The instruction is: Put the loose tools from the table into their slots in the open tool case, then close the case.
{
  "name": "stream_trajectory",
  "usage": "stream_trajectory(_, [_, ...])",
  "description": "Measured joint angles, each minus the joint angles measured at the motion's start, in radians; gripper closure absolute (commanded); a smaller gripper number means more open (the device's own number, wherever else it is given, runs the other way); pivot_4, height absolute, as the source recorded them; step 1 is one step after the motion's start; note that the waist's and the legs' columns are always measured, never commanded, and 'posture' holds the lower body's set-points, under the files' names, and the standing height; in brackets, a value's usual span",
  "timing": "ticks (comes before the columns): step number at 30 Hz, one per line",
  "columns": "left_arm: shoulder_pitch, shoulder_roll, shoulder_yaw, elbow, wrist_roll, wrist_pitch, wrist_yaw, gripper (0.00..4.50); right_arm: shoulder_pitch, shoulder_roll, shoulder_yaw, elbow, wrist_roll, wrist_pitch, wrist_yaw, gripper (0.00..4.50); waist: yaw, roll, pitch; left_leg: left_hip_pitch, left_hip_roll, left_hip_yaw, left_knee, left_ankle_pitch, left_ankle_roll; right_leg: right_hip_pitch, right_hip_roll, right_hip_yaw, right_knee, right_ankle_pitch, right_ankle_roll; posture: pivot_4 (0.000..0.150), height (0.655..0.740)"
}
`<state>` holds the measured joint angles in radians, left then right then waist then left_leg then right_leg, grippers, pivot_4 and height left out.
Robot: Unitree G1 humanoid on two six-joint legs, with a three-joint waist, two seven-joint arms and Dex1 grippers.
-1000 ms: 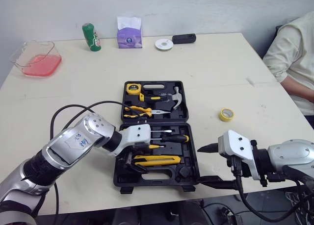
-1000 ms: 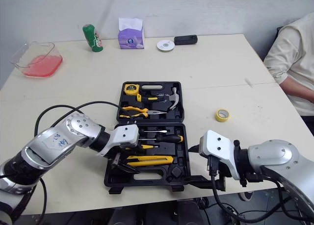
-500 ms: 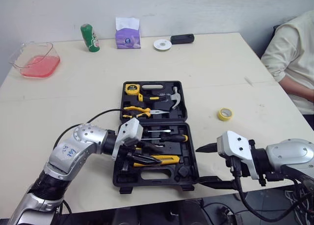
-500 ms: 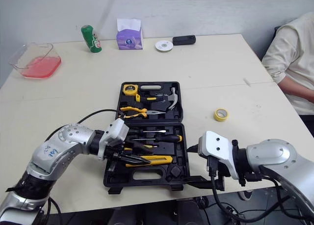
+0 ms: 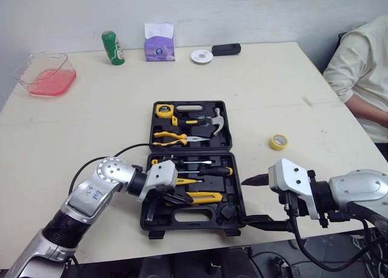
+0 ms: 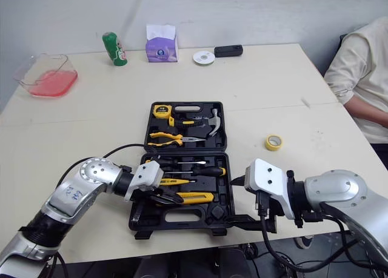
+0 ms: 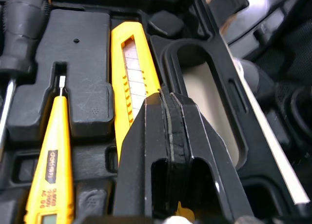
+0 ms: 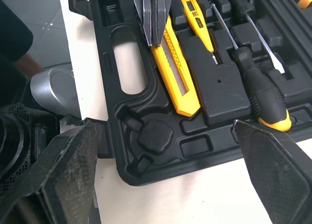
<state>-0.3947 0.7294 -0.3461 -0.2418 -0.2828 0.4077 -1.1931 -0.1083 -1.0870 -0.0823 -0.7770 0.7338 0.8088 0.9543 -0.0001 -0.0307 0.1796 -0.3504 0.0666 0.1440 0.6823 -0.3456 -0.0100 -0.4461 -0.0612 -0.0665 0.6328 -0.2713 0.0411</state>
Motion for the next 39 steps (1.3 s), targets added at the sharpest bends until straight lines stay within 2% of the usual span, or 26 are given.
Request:
stream_trajectory(2, [-0.008, 0.011, -0.022, 0.007, 0.034, -0.011, 0.005, 4.47, -0.001, 0.001, 0.000, 0.000, 0.000, 0.000, -0.004, 0.00, 0.000, 0.000, -0.002, 0.000, 0.000, 0.000, 0.000, 0.000, 0.000, 0.001, 0.000, 0.000, -0.001, 0.000, 0.000, 0.150, 0.7244])
stream_trajectory(9, [0.012, 0.011, -0.019, -0.016, 0.036, 0.001, 0.028, 4.47, 0.015, 0.003, 0.000, 0.000, -0.007, -0.004, -0.007, 0.00, 0.000, 0.000, -0.007, 0.000, 0.000, 0.000, 0.000, 0.000, 0.001, 0.001, 0.000, 0.000, -0.001, 0.000, 0.000, 0.150, 0.7244])
stream_trajectory(14, [0.057, 0.011, 0.046, -0.041, -0.048, 0.082, 0.024, 4.47, 0.037, 0.031, -0.016, 0.034, -0.009, -0.017, -0.027, 0.00, -0.002, -0.001, -0.007, -0.001, 0.001, 0.000, 0.000, 0.000, 0.000, 0.000, 0.000, 0.000, -0.001, 0.000, 0.000, 0.150, 0.7244])
stream_trajectory(17, [0.105, 0.012, 0.195, -0.084, -0.241, 0.232, 0.031, 3.58, 0.098, 0.054, -0.115, 0.081, -0.005, -0.023, -0.039, 0.00, -0.002, -0.002, -0.006, -0.002, 0.002, 0.000, 0.000, 0.003, -0.005, -0.001, -0.001, 0.000, -0.001, 0.000, 0.000, 0.150, 0.7244])
stream_trajectory(19, [0.145, 0.028, 0.386, -0.114, -0.367, 0.309, 0.076, 2.67, 0.173, 0.089, -0.260, 0.127, 0.003, -0.022, -0.052, 0.00, -0.001, -0.002, -0.006, -0.002, 0.003, -0.001, 0.000, 0.003, -0.005, -0.001, -0.002, 0.000, -0.001, 0.000, 0.000, 0.150, 0.7244])
stream_trajectory(22, [0.227, 0.056, 0.645, -0.088, -0.399, 0.331, 0.190, 1.30, 0.299, 0.122, -0.458, 0.207, -0.012, -0.023, -0.054, 0.00, -0.001, -0.002, -0.006, -0.001, 0.002, -0.001, 0.000, 0.002, -0.005, 0.000, -0.002, 0.000, -0.002, 0.000, 0.000, 0.150, 0.7244])
stream_trajectory(25, [0.297, 0.059, 0.774, -0.006, -0.392, 0.308, 0.246, 0.02, 0.407, 0.143, -0.574, 0.271, -0.054, -0.050, -0.034, 0.00, -0.001, -0.002, -0.006, -0.001, 0.002, 0.000, 0.000, -0.001, 0.000, 0.000, -0.001, -0.001, -0.003, 0.000, 0.000, 0.150, 0.7244])
stream_trajectory(28, [0.378, 0.103, 0.873, 0.128, -0.359, 0.274, 0.252, 0.02, 0.505, 0.154, -0.675, 0.375, -0.125, -0.099, -0.008, 0.00, -0.002, -0.002, -0.006, -0.001, 0.002, 0.000, 0.000, -0.004, 0.000, 0.000, -0.001, -0.001, -0.004, 0.000, 0.000, 0.150, 0.7244])
stream_trajectory(32, [0.420, 0.120, 0.916, 0.240, -0.301, 0.195, 0.253, 0.02, 0.535, 0.170, -0.739, 0.468, -0.163, -0.149, 0.011, 0.00, -0.002, -0.002, -0.006, 0.000, 0.004, 0.002, -0.001, -0.006, 0.001, 0.000, -0.002, -0.001, -0.006, 0.000, 0.000, 0.150, 0.7244])
stream_trajectory(37, [0.406, 0.121, 0.897, 0.280, -0.282, 0.169, 0.254, 0.02, 0.491, 0.167, -0.744, 0.538, -0.177, -0.180, 0.020, 0.00, -0.002, -0.002, -0.006, 0.000, 0.008, 0.003, -0.001, -0.007, 0.000, 0.000, -0.003, -0.001, -0.006, 0.000, 0.000, 0.150, 0.7244])
stream_trajectory(39, [0.363, 0.121, 0.833, 0.213, -0.291, 0.191, 0.244, 0.02, 0.424, 0.135, -0.699, 0.547, -0.177, -0.199, 0.033, 0.00, -0.002, -0.001, -0.006, -0.001, 0.008, 0.003, 0.000, -0.006, 0.000, 0.000, -0.004, 0.000, -0.005, 0.000, 0.000, 0.150, 0.7244])
